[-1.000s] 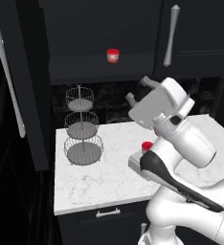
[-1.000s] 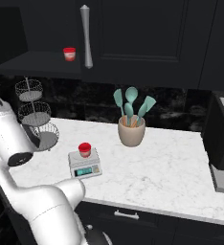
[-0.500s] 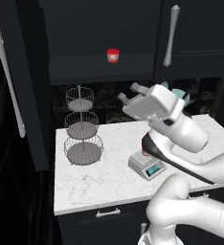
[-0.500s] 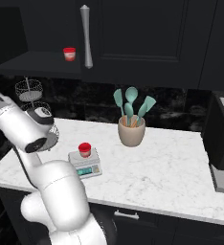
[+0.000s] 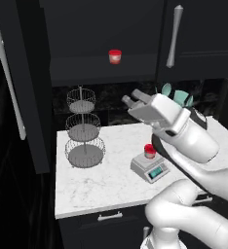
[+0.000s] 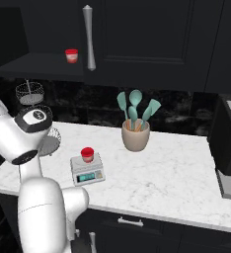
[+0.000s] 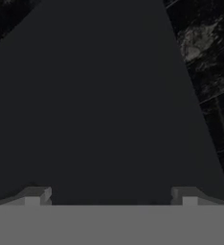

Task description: Pick the jam and place it on the digital scale for weighing, and close the cabinet.

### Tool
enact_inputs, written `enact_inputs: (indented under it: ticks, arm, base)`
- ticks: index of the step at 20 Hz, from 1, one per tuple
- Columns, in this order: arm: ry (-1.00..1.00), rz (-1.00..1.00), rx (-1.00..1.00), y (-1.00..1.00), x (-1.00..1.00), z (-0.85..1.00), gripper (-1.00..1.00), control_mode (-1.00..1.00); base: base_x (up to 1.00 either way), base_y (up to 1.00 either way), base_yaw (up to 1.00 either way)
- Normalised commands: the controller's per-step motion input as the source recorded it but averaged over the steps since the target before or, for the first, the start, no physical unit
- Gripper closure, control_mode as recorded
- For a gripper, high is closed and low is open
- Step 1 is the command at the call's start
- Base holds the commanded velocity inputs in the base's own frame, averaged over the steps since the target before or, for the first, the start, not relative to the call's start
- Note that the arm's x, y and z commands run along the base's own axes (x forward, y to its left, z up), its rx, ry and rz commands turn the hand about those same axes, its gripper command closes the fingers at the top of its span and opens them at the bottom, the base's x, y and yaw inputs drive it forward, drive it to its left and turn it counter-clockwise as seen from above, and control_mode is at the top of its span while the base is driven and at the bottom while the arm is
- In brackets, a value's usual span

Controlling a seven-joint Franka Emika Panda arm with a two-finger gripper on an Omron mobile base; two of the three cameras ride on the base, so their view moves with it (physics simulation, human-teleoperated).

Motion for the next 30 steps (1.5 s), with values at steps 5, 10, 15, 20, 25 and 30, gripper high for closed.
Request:
enact_inputs:
  ticks: [5,10,15,20,25,30]
  arm:
    - [-0.02,-0.02,0.18,0.56,-0.07,-0.45,-1.0,-1.0]
    - [0.0,-0.01,0.16,0.32,-0.12,-0.22,-1.0,-1.0]
    - [0.0,-0.01,0.16,0.36,-0.13,-0.22,-1.0,-1.0]
    - [0.0,-0.01,0.19,0.05,-0.24,-0.15,-1.0,-1.0]
    - [0.0,0.0,0.17,0.0,-0.14,-0.17,-1.0,-1.0]
    - [-0.1,0.0,0.03,0.14,-0.24,-0.23,-1.0,-1.0]
  base:
    - [0.0,0.0,0.0]
    - [0.0,0.0,0.0]
    - [0.0,0.0,0.0]
    - [0.0,0.0,0.0]
    - [0.0,0.0,0.0]
    - [0.0,0.0,0.0]
